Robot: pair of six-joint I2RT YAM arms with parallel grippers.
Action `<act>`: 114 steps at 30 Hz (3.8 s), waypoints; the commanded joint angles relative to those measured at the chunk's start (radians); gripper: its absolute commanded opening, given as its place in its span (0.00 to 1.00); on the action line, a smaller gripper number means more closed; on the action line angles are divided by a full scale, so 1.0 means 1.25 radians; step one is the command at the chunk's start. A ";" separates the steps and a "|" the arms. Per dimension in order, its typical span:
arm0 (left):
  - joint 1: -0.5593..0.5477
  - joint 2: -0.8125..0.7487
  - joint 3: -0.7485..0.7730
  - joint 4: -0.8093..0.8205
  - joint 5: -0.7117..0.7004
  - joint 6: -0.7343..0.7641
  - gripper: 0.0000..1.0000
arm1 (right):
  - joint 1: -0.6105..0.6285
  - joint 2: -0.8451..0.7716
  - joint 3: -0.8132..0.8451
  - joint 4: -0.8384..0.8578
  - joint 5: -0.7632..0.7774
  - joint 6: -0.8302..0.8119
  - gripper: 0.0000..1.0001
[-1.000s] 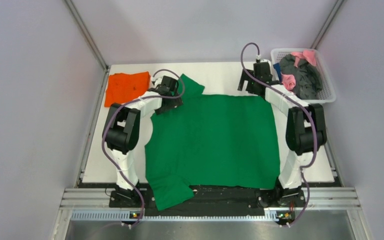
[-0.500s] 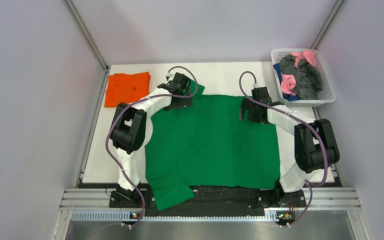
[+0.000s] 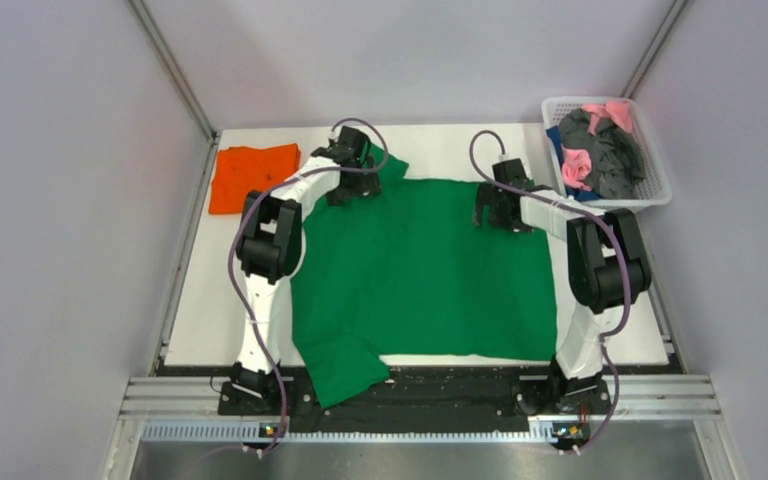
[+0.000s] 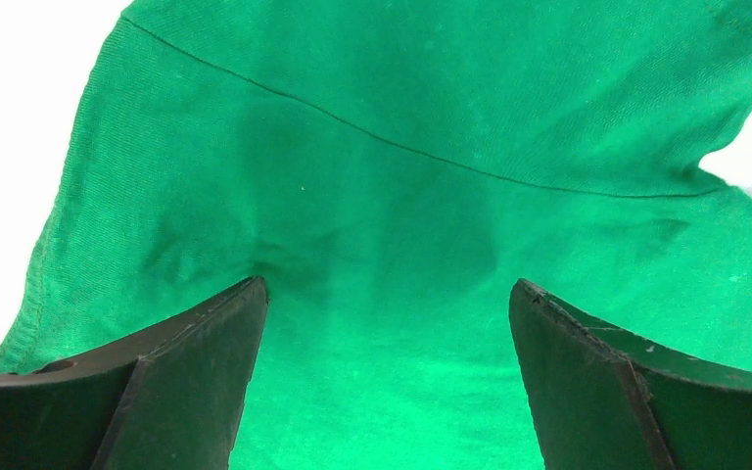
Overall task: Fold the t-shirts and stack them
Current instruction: Flatten out the tshirt, then grab the side of the flattened tshirt closest away from the robot with both arms
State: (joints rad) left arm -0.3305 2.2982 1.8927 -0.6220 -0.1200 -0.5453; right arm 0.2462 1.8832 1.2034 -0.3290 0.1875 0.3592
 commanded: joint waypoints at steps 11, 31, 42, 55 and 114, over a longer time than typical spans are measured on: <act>0.078 0.163 0.291 -0.044 0.124 0.010 0.99 | -0.023 0.177 0.272 -0.008 -0.013 -0.018 0.99; -0.232 -0.857 -0.805 -0.059 -0.140 -0.240 0.98 | -0.024 -0.808 -0.539 0.129 -0.038 0.130 0.99; -0.498 -1.060 -1.038 -0.270 -0.023 -0.539 0.67 | -0.023 -0.751 -0.517 0.073 -0.049 0.126 0.99; -0.515 -0.955 -1.092 -0.133 -0.014 -0.559 0.44 | -0.023 -0.736 -0.516 0.064 -0.054 0.134 0.99; -0.509 -1.075 -0.941 -0.110 -0.142 -0.424 0.00 | -0.024 -0.979 -0.721 -0.158 0.095 0.450 0.00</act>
State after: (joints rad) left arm -0.9752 0.9680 0.6720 -0.7780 -0.2569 -1.0996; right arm 0.2199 0.6445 0.2726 -0.5697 0.2951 0.9680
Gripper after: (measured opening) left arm 0.015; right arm 0.005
